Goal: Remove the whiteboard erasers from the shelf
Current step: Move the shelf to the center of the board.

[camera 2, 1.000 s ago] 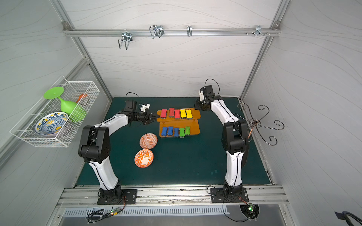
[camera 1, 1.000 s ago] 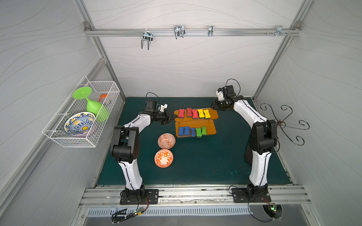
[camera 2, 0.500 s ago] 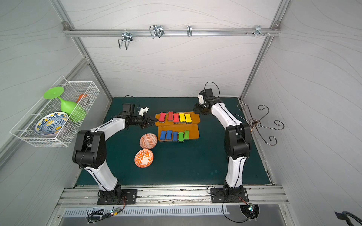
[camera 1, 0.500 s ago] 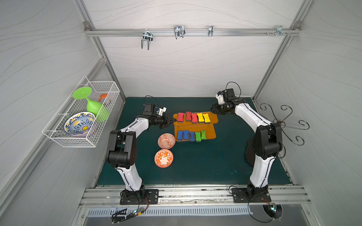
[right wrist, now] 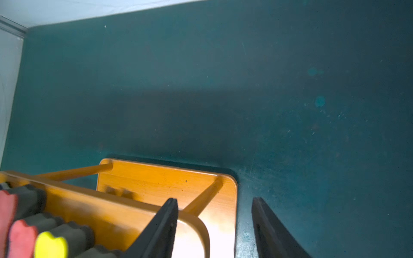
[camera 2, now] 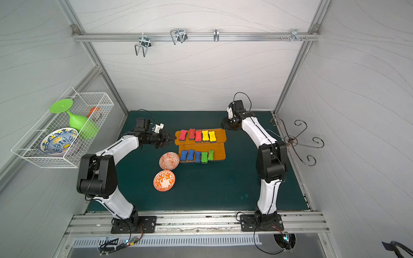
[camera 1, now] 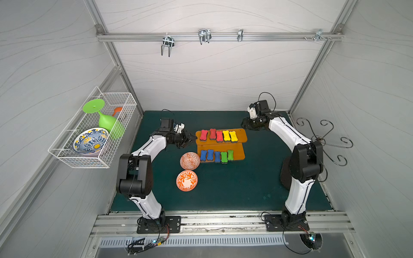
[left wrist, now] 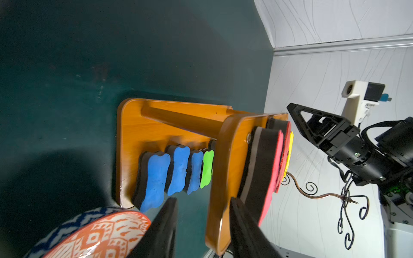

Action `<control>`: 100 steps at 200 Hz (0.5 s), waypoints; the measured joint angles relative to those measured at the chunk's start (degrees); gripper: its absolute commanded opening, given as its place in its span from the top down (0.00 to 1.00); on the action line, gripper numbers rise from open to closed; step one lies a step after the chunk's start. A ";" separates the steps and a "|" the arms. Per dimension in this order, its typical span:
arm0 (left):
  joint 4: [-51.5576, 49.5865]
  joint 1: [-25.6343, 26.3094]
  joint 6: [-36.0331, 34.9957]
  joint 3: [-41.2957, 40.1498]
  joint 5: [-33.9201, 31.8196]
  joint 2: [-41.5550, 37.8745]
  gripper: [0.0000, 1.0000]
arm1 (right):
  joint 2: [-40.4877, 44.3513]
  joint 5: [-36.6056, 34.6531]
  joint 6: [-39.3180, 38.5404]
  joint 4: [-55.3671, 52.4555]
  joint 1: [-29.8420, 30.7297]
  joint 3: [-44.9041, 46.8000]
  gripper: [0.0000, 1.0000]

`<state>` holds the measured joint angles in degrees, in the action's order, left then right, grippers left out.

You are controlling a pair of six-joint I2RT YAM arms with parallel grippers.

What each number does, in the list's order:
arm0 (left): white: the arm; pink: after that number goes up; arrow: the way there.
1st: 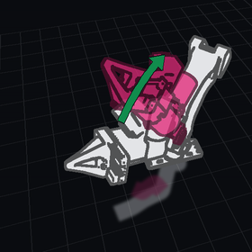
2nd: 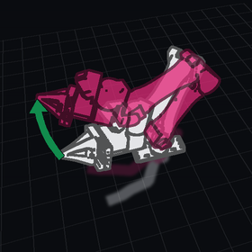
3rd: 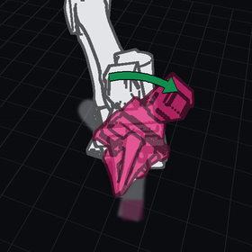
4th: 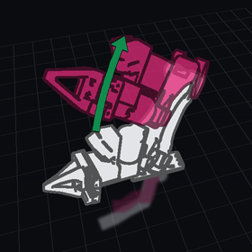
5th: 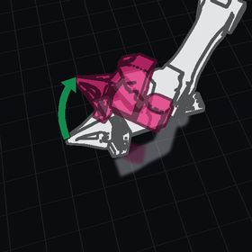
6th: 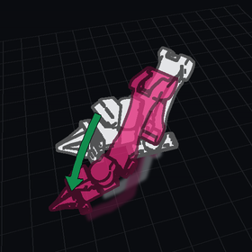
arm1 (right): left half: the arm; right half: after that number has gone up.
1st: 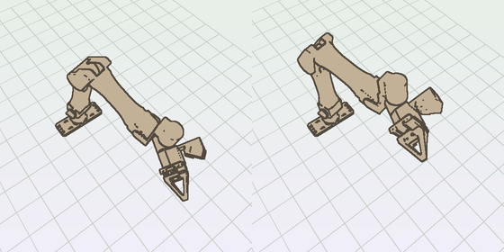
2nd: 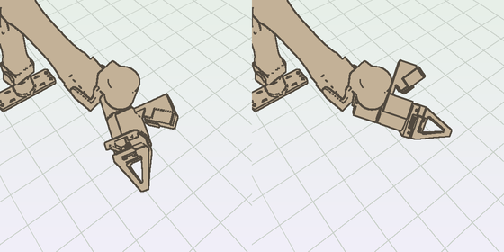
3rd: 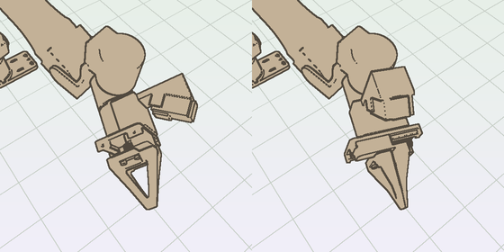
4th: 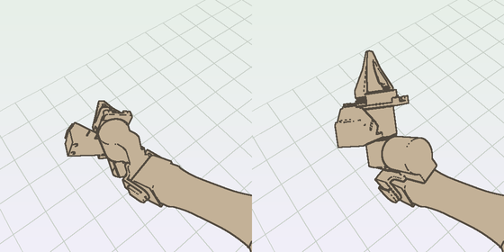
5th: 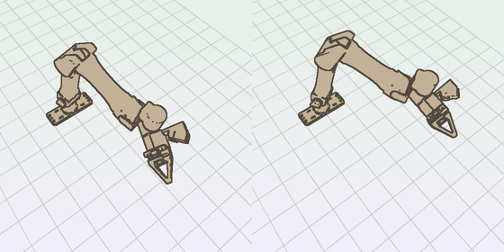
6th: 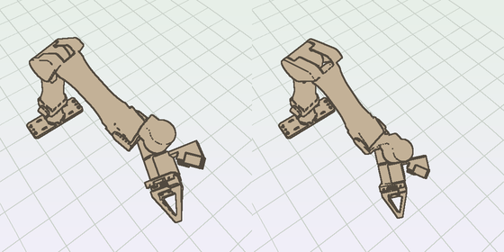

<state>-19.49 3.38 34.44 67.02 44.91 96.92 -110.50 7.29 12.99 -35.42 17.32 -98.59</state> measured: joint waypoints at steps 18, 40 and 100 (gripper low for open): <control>-1.11 0.00 -0.35 -0.11 -1.68 -1.38 0.58 | 0.55 0.00 0.00 -0.20 0.02 -0.74 0.42; -3.91 0.00 -1.11 -0.22 -5.73 -4.87 0.59 | 2.43 -0.85 0.00 -0.79 0.48 -0.90 0.42; -8.59 7.28 -5.14 -2.69 -22.12 -23.26 0.60 | 17.73 -8.35 -0.92 -1.38 11.21 6.93 0.45</control>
<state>-28.08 10.66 29.30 64.34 22.79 73.67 -92.77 -1.06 12.08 -36.80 28.53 -91.66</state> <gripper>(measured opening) 0.406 0.550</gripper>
